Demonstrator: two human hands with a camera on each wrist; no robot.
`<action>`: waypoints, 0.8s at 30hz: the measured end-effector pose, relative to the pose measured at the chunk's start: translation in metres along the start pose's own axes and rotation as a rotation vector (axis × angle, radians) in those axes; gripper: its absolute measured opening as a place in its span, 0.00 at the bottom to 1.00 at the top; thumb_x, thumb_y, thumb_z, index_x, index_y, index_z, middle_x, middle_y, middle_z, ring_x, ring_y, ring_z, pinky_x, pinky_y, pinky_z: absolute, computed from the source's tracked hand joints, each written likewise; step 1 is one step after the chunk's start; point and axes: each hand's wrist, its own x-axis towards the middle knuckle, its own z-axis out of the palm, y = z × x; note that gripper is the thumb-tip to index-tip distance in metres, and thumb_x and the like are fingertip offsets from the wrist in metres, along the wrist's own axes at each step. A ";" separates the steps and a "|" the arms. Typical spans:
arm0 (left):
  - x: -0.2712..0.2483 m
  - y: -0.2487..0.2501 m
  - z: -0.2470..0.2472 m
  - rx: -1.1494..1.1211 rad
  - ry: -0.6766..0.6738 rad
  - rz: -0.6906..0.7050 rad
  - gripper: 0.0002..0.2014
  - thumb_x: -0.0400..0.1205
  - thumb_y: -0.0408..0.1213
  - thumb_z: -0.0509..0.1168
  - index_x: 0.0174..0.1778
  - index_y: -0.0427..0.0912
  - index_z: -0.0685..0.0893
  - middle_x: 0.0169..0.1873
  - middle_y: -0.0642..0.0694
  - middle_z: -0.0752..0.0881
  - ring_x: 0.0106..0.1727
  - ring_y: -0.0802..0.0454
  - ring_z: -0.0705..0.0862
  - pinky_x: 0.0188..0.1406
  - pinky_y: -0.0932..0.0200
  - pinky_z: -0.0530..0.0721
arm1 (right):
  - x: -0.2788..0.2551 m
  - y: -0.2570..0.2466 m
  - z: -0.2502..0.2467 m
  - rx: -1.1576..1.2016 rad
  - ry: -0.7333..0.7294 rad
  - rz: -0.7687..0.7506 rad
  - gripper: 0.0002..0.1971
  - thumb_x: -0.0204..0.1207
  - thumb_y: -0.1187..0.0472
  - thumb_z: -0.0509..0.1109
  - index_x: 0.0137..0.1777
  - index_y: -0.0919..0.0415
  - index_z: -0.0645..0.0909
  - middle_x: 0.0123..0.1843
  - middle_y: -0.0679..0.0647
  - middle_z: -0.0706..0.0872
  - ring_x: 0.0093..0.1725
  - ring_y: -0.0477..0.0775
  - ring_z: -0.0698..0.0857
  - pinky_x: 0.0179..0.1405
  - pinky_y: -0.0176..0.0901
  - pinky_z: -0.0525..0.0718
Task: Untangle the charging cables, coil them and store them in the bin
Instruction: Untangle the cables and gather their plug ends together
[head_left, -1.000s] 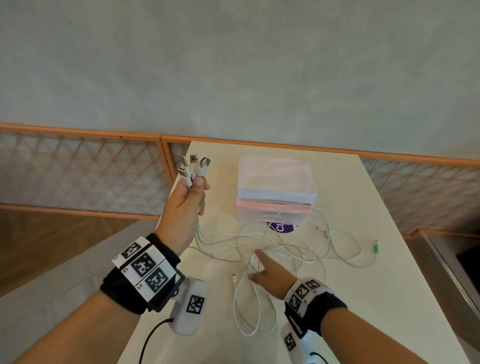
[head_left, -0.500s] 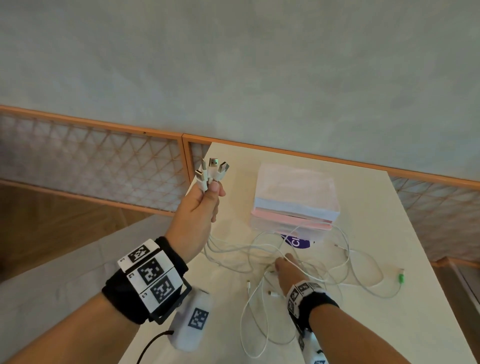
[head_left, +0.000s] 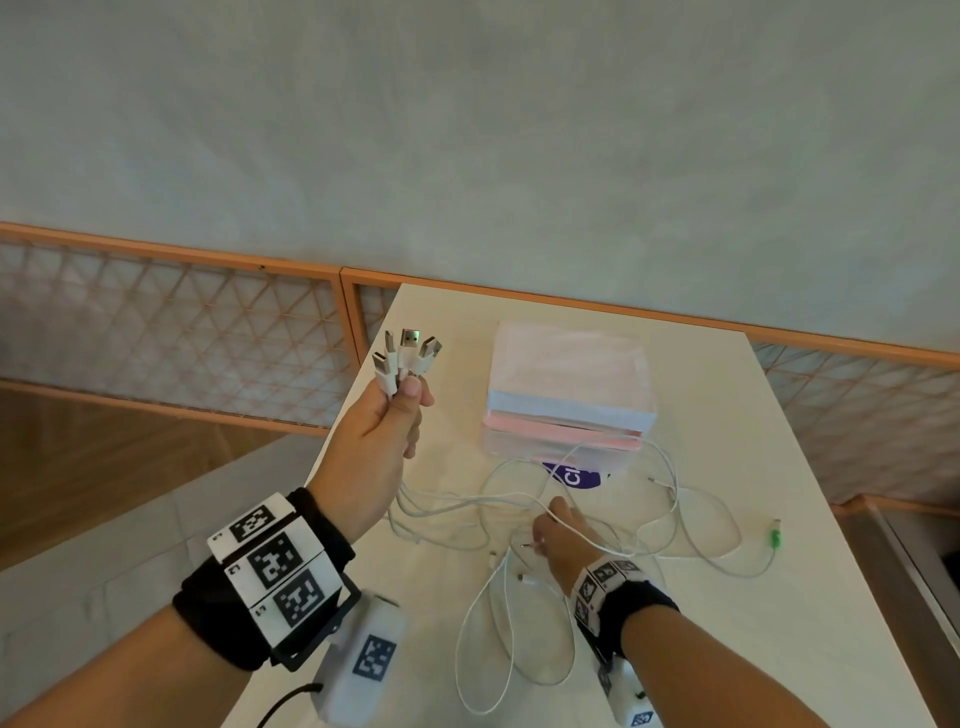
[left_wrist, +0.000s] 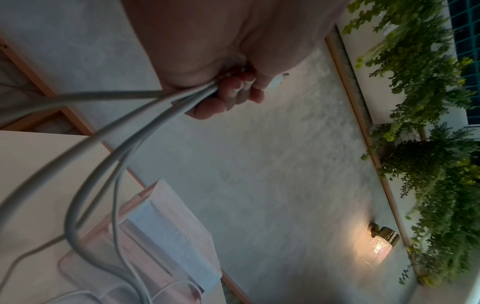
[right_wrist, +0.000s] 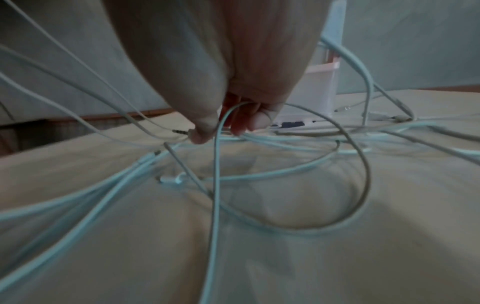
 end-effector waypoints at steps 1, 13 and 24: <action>0.000 0.000 0.000 -0.016 -0.001 -0.002 0.14 0.87 0.40 0.50 0.39 0.44 0.76 0.18 0.57 0.70 0.25 0.58 0.66 0.31 0.60 0.68 | -0.004 0.000 0.000 -0.007 0.031 -0.038 0.07 0.77 0.65 0.63 0.52 0.54 0.76 0.57 0.53 0.75 0.55 0.57 0.76 0.54 0.46 0.76; 0.003 0.010 0.010 -0.088 -0.061 0.034 0.13 0.87 0.42 0.51 0.40 0.44 0.76 0.18 0.58 0.69 0.24 0.58 0.66 0.31 0.59 0.67 | -0.073 -0.018 -0.126 0.726 0.234 -0.183 0.06 0.83 0.66 0.57 0.52 0.58 0.75 0.42 0.49 0.87 0.45 0.41 0.85 0.42 0.29 0.81; -0.006 0.028 0.053 -0.140 -0.195 -0.044 0.14 0.86 0.41 0.52 0.41 0.42 0.79 0.29 0.49 0.74 0.29 0.55 0.71 0.31 0.62 0.73 | -0.113 -0.079 -0.226 1.106 0.375 -0.415 0.09 0.79 0.73 0.62 0.52 0.59 0.78 0.44 0.53 0.80 0.44 0.58 0.91 0.45 0.49 0.89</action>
